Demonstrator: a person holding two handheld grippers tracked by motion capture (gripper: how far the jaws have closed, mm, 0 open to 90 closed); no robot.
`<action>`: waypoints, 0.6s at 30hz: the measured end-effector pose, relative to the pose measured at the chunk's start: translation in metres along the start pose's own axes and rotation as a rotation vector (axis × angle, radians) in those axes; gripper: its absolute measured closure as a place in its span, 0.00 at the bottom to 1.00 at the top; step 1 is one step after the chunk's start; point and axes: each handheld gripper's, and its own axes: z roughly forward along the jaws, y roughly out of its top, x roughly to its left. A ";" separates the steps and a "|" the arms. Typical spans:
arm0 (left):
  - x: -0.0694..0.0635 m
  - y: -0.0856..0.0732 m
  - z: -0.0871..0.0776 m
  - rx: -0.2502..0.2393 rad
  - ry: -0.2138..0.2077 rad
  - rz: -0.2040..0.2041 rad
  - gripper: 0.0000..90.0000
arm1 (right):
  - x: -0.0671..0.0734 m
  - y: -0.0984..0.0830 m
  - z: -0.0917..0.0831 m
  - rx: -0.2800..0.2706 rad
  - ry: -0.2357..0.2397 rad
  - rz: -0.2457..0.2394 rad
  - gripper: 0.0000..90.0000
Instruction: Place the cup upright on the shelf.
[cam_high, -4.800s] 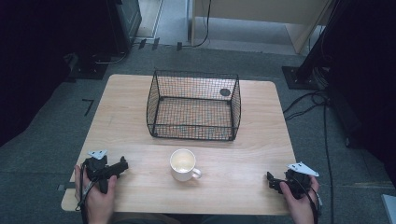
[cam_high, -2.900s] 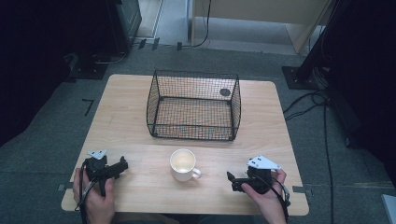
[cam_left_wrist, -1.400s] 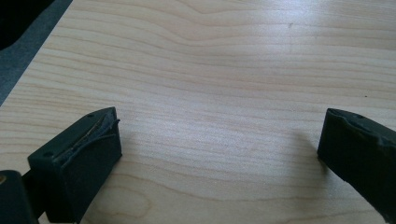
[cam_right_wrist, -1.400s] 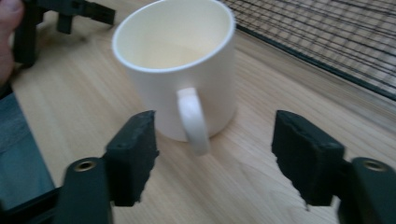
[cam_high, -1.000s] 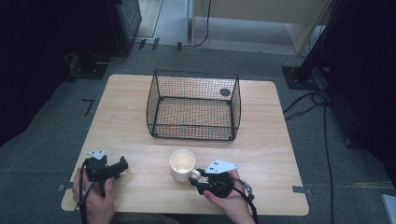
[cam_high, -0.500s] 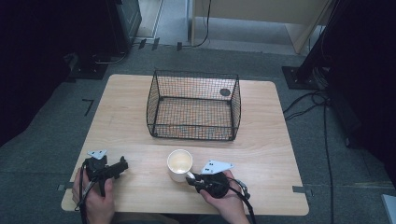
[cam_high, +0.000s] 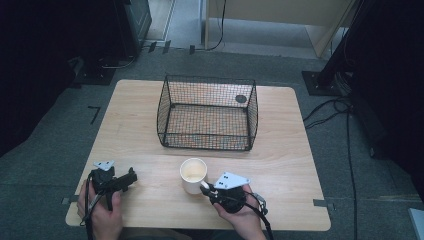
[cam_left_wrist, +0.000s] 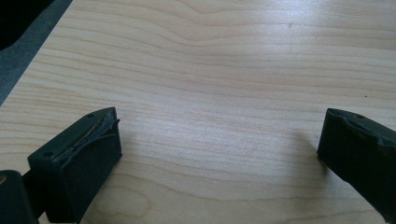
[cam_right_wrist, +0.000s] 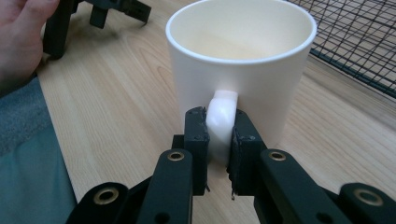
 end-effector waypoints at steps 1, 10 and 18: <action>0.000 0.000 0.000 0.000 0.000 0.000 0.00 | -0.001 0.001 -0.001 -0.002 -0.002 0.007 0.90; 0.000 0.000 0.000 0.000 -0.001 -0.001 0.00 | -0.006 0.004 -0.009 -0.009 -0.015 0.015 0.90; 0.000 0.000 0.000 -0.001 0.000 -0.001 0.00 | -0.007 0.014 -0.019 -0.031 -0.018 -0.008 0.90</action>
